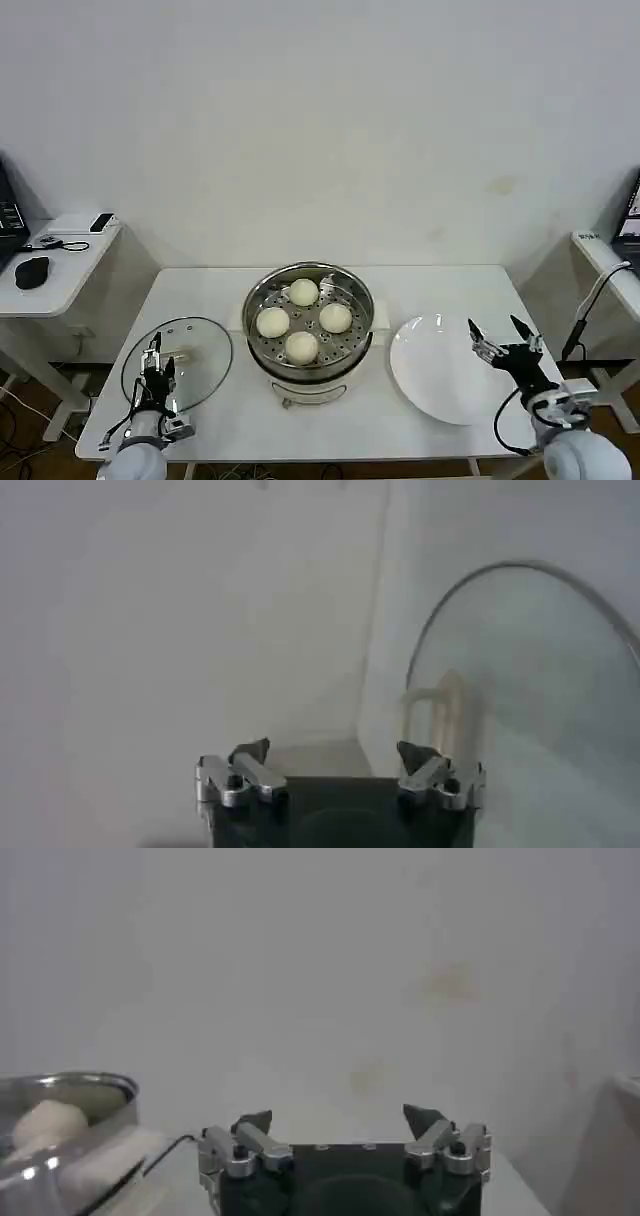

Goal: Take steamed baozi put them in steamer then cover it.

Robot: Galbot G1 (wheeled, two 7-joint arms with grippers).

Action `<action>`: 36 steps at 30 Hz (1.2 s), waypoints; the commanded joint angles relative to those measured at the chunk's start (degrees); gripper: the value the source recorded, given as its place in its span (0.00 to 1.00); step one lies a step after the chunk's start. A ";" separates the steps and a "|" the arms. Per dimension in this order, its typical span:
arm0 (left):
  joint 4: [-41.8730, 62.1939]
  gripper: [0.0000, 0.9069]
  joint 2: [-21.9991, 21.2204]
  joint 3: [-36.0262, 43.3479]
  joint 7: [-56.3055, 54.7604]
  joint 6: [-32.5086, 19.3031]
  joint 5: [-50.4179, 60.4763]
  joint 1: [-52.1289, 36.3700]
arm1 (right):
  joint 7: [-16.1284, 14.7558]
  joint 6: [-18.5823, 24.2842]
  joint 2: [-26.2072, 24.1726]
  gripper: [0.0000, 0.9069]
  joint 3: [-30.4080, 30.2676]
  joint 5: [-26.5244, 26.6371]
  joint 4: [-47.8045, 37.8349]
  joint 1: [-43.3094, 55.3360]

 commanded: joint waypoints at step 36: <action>15.52 0.17 0.92 1.03 -6.53 -1.07 -4.64 -9.74 | 0.11 0.96 3.13 1.00 1.31 -3.31 -1.23 -3.44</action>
